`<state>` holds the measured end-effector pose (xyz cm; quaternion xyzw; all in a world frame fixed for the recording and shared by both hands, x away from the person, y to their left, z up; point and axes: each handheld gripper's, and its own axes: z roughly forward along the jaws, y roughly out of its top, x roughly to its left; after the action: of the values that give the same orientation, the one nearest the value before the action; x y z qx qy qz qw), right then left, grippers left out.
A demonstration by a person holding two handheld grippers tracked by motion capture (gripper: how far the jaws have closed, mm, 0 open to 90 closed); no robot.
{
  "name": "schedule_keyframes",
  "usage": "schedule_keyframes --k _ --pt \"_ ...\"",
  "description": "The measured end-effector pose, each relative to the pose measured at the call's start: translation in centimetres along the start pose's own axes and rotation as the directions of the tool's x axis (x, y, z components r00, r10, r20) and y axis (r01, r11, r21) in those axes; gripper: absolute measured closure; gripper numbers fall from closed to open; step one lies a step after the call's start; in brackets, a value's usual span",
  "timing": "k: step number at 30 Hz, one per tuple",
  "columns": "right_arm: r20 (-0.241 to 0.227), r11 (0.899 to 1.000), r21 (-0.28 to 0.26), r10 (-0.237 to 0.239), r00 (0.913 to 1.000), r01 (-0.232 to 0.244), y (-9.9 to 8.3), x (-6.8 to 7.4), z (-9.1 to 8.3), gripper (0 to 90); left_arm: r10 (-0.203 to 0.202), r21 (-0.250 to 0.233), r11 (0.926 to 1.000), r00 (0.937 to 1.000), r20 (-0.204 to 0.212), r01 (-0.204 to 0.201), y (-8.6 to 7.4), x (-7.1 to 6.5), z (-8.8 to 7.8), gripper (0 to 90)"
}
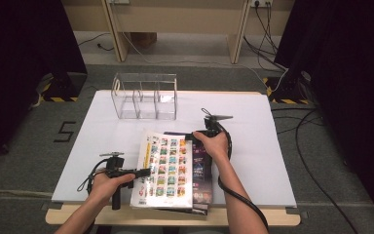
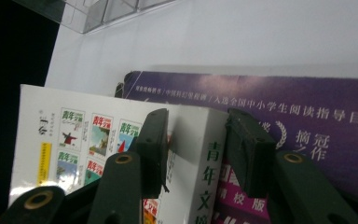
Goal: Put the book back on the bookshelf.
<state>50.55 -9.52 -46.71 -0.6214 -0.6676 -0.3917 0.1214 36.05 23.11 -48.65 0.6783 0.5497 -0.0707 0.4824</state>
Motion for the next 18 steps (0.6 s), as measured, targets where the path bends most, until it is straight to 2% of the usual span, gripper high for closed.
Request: schedule_keyframes --k 1,4,6,7,8,10,13,18 --pt "-0.012 1.0 0.019 0.007 0.9999 -0.007 -0.01 -0.07 -0.07 60.1 0.007 -0.002 1.0 1.0 0.0 -0.007 -0.02 0.01 0.01 66.5" --pt "-0.035 1.0 0.026 0.015 0.9993 -0.014 -0.17 -0.34 -0.14 60.3 0.011 -0.011 0.9999 0.9999 -0.003 -0.011 -0.12 0.02 0.03 65.4" --pt "-0.053 0.999 0.025 0.027 0.9982 -0.026 -0.29 -0.61 -0.17 60.8 0.004 -0.012 0.9999 1.0 -0.003 -0.004 -0.15 0.05 0.05 65.4" --pt "-0.076 0.998 0.042 0.046 0.9961 -0.043 -0.3 -0.72 -0.14 60.7 -0.003 -0.01 0.9999 1.0 -0.002 0.003 -0.1 0.05 0.07 65.4" --pt "-0.076 0.998 0.042 0.046 0.9961 -0.043 -0.3 -0.72 -0.14 60.7 -0.003 -0.01 0.9999 1.0 -0.002 0.003 -0.1 0.05 0.07 65.4" --pt "-0.11 0.997 0.067 0.046 0.9929 -0.039 -0.38 -0.75 0.14 60.4 -0.003 -0.001 1.0 1.0 -0.008 0.003 0.0 0.0 0.06 65.3" --pt "-0.111 0.997 0.072 0.042 0.9929 -0.034 -0.41 -0.68 0.14 60.0 0.004 0.004 1.0 1.0 -0.008 -0.004 0.09 0.0 0.05 65.3" --pt "-0.101 0.996 0.094 0.009 0.9949 0.0 -0.57 -0.16 0.17 59.0 0.004 0.015 0.9999 0.9999 -0.014 -0.003 0.26 -0.06 0.06 64.8"
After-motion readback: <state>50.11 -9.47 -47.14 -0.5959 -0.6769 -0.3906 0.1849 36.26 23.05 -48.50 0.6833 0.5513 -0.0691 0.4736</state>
